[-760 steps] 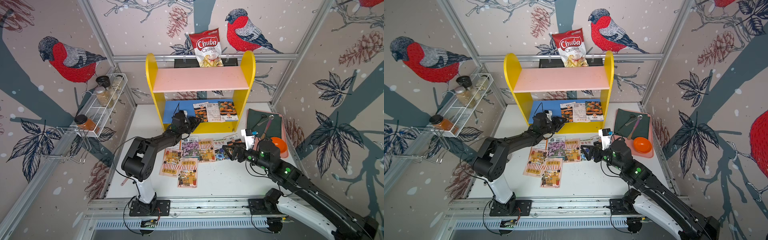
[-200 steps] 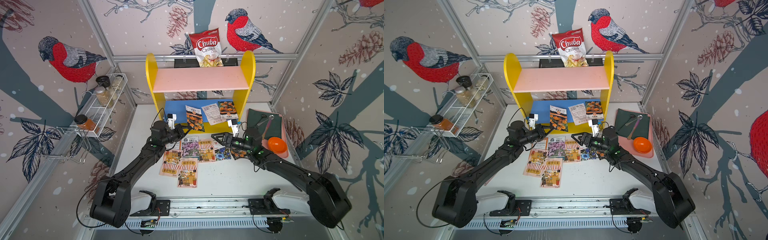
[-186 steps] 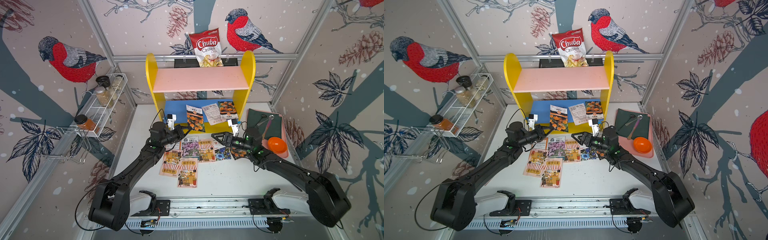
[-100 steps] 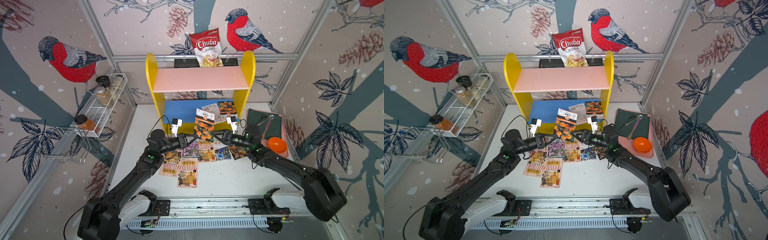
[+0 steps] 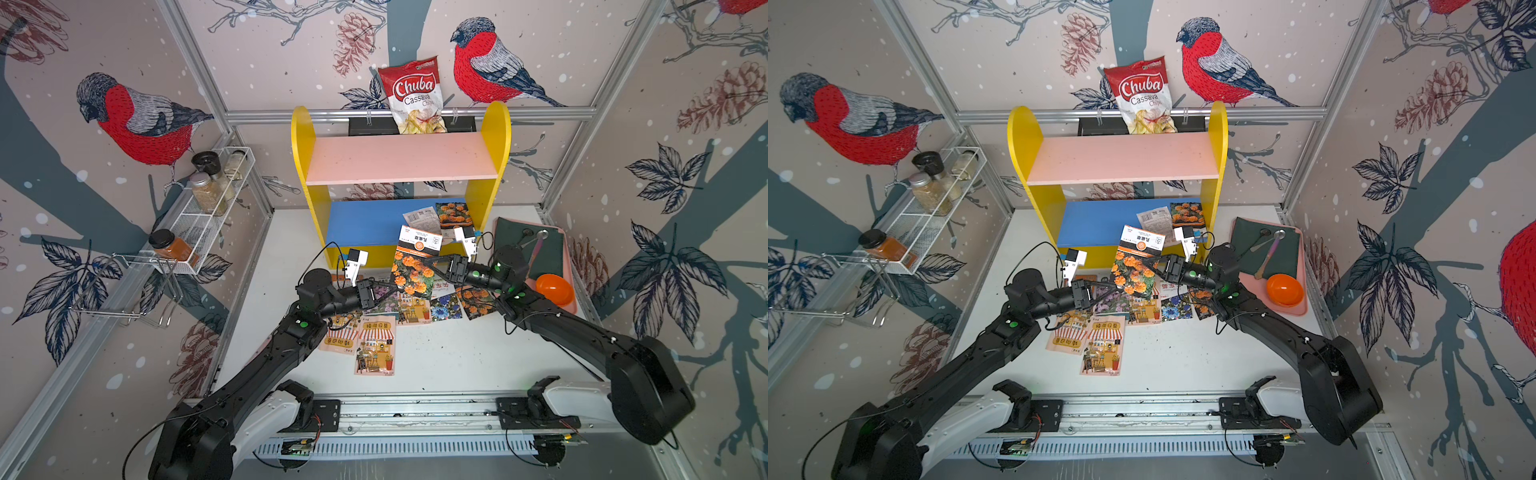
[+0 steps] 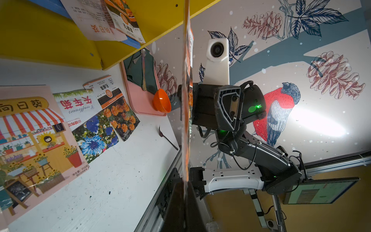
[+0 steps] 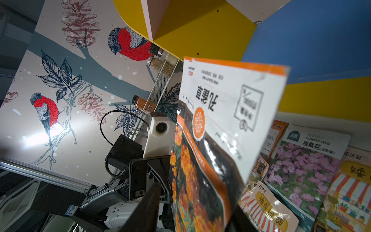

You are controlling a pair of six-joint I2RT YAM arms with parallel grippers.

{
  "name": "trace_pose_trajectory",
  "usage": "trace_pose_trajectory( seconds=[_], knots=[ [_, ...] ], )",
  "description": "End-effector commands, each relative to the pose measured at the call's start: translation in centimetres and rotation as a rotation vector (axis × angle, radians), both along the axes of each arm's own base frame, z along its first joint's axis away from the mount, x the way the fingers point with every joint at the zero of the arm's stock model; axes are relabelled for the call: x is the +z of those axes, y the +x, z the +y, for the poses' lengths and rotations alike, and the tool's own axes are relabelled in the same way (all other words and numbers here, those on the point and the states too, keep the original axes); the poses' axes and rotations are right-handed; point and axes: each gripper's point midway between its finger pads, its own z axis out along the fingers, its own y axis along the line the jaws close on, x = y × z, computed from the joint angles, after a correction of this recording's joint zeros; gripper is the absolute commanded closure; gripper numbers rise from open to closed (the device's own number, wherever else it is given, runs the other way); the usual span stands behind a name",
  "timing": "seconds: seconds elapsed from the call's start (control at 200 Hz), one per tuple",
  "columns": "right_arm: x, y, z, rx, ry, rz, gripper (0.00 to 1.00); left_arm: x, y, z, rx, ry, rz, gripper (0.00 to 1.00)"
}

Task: Take the seed bag off the shelf
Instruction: Pick up the seed packet from the shelf.

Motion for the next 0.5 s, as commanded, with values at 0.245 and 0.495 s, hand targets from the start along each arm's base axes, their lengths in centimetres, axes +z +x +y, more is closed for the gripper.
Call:
trace_pose_trajectory(
  seconds=[0.245,0.495],
  knots=[
    [1.05,-0.44,-0.18,0.015,0.022,-0.033,0.73,-0.14,0.24,0.06,0.012,0.027,-0.032,1.0],
    [0.83,-0.34,-0.53,0.006,0.013,-0.027,0.89,-0.08,0.59,0.06,0.023,0.033,-0.033,1.0]
  ],
)
